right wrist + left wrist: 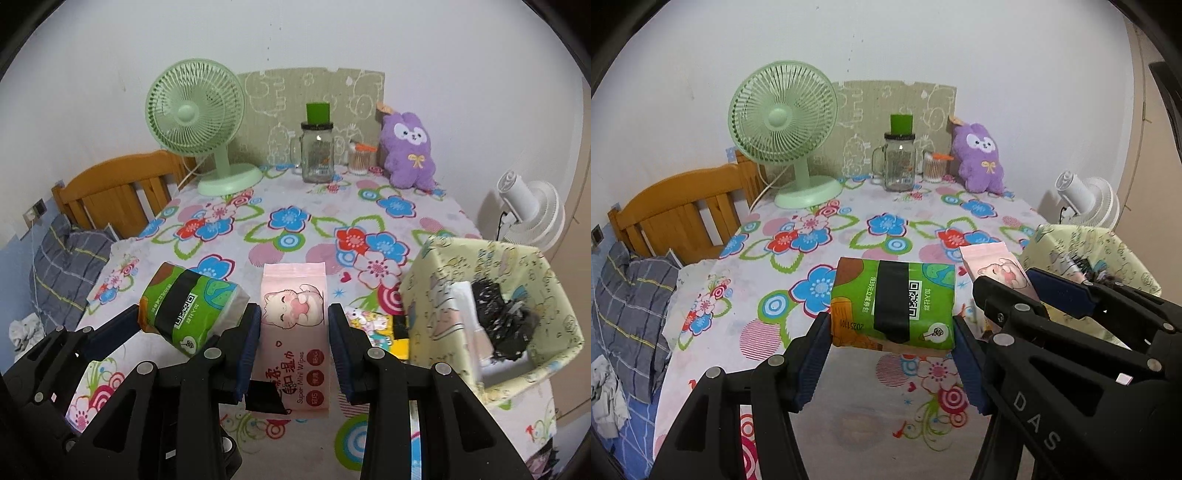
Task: Organize soft objects
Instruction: 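Lift and carry both packs over the gift box with both tools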
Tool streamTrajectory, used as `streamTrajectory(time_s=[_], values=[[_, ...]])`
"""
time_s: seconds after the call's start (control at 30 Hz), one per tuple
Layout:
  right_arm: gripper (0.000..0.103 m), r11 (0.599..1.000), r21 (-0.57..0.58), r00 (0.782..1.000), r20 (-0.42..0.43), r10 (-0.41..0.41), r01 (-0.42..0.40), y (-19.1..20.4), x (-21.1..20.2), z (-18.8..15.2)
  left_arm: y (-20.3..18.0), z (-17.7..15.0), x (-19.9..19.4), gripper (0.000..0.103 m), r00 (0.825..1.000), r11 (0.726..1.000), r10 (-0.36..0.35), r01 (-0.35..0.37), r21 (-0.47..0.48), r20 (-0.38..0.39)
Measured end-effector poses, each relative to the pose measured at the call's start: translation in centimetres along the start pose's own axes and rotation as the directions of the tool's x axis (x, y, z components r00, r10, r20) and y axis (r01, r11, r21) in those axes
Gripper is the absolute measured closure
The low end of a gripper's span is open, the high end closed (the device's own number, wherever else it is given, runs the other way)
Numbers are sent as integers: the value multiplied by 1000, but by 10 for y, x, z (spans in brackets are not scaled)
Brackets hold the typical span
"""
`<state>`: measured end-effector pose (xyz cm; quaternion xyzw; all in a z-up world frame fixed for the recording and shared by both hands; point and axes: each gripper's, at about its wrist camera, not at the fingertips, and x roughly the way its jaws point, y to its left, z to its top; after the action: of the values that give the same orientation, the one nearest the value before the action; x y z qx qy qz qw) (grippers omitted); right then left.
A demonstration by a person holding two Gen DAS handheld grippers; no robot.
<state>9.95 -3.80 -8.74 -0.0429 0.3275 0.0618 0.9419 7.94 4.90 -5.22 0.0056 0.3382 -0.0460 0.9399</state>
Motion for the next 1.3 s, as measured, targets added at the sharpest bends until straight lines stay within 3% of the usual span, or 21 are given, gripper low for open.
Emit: streamTrajectory(time_s=[0.53,1.3], values=[[64,1000,0,997,78,-13,13,-22,-53,9,-29,14,-39,38,998,1000,-10,10,-1,69],[63,997,43,990,127,-68,63,-103,-65,25,-103,42,-24,38,992,996,-76,71,47,104]])
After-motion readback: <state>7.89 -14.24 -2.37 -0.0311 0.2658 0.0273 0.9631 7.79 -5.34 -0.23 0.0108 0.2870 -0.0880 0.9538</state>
